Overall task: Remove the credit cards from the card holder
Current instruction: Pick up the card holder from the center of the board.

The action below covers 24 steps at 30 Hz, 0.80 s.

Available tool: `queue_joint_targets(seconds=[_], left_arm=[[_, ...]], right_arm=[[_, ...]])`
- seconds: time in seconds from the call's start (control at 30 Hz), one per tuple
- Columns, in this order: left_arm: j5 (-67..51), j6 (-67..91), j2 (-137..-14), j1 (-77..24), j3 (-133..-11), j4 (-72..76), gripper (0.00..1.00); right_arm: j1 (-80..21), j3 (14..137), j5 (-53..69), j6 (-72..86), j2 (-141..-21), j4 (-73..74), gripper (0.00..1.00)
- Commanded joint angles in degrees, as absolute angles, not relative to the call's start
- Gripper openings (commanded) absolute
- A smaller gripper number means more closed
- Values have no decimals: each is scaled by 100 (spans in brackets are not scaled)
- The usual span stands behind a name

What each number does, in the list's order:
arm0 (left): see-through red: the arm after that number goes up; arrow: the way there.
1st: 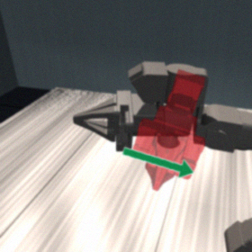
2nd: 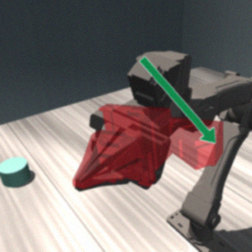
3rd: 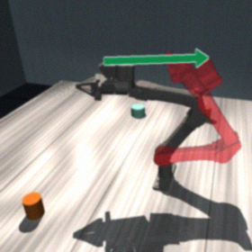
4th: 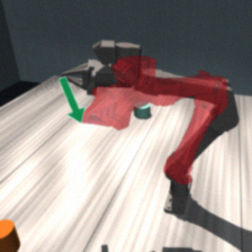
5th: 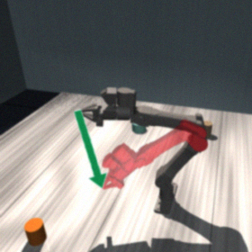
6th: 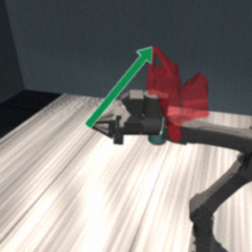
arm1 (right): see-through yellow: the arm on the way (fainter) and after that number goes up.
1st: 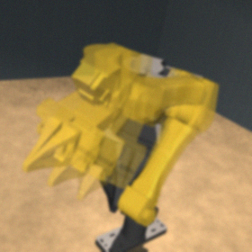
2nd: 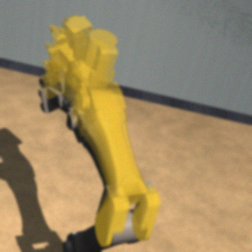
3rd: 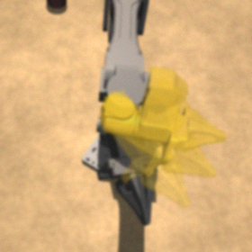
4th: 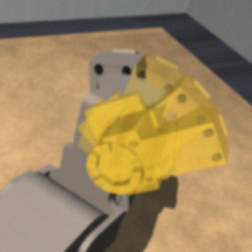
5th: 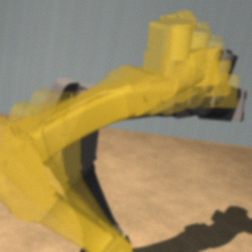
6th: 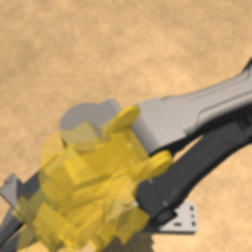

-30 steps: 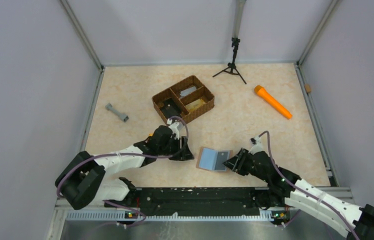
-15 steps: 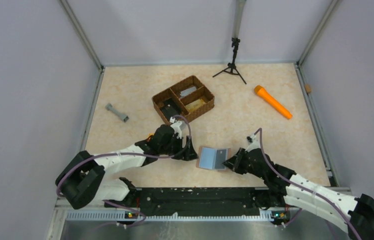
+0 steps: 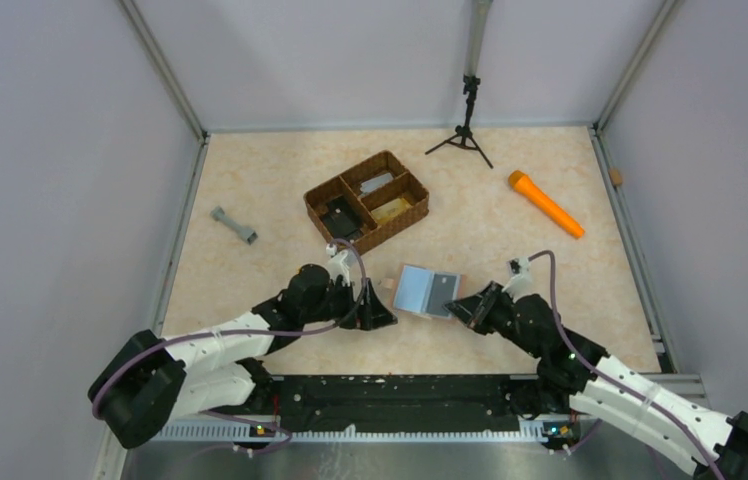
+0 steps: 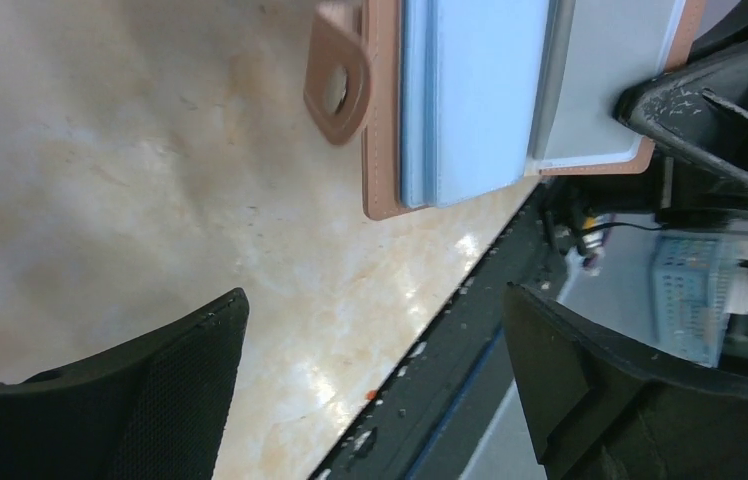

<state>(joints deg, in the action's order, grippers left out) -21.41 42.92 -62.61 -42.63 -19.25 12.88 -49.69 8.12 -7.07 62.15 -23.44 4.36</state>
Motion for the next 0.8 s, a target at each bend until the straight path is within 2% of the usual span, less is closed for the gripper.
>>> queue_joint_targets(seconds=[0.0, 0.4, 0.5, 0.6, 0.73, 0.77], left_arm=[[-2665, 5387, -6005, -4286, -1535, 2951, 99], [-2907, 5932, -6224, -4307, -1620, 4387, 99], [-2999, 5968, -6468, -4324, -1733, 4552, 92], [-3145, 6062, -6803, -4332, -1766, 4900, 73], [-3071, 6043, -6973, -4333, -1750, 5084, 33], [-3012, 5994, -6981, -4335, -1756, 5001, 25]], right_arm=[[-4956, 1461, -862, 6153, -2268, 197, 0], [-4957, 1866, -119, 6022, -2662, 70, 0], [-4958, 1866, 128, 6003, -2779, -158, 0], [-4955, 1912, 298, 5958, -2961, -239, 0], [-4960, 1992, 598, 5834, -3281, -344, 0], [-4957, 2024, 711, 5792, -3336, -366, 1]])
